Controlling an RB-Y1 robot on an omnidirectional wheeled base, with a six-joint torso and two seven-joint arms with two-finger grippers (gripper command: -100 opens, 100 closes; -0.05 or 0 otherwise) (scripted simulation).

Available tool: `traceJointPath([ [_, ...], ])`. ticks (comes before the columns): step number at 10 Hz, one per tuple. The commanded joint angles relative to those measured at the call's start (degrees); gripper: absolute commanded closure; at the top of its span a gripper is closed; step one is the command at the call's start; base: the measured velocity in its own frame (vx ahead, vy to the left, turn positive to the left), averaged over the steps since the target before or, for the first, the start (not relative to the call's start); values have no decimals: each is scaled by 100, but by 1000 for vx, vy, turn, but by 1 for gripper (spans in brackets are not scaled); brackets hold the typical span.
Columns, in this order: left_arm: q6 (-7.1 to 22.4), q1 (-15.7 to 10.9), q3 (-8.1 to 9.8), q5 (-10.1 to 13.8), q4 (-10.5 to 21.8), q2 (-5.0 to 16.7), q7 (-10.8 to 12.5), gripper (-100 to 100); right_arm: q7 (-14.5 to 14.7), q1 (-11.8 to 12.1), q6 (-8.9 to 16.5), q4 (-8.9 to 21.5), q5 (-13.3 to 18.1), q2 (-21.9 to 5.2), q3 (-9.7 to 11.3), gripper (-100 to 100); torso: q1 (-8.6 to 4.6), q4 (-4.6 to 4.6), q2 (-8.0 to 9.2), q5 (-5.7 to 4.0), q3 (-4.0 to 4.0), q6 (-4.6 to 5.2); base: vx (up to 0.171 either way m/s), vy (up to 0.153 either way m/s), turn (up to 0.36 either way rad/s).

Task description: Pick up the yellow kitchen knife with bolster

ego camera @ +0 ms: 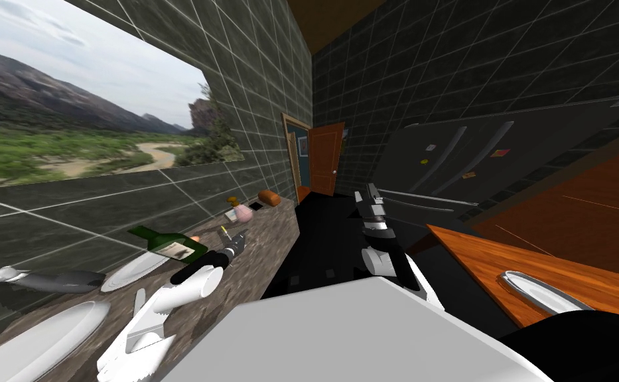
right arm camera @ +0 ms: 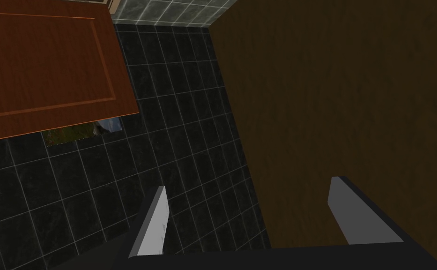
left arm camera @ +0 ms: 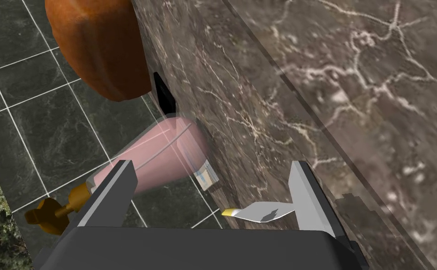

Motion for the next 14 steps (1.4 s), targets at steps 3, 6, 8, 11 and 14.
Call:
traceJointPath([
  [3,506,-73,62,90,72,78,-68,-100,0,1,0,0,0,0,0,0,3,0,1,1,0,-3,12,-2,-15],
  [6,991,-161,169,287,260,227,-226,-100,0,0,0,0,0,0,0,0,4,0,0,1,0,-2,15,-1,-61],
  [8,1352,-256,277,482,453,377,-391,-100,0,0,0,0,0,0,0,0,3,0,-1,1,-1,0,20,0,-91],
  [11,1813,-355,384,676,646,528,-562,-100,0,0,0,0,0,0,0,0,4,0,1,1,1,0,11,1,-59],
  [14,2272,-459,490,867,839,677,-736,-100,0,0,0,0,0,0,0,0,4,1,3,1,2,0,7,2,-66],
])
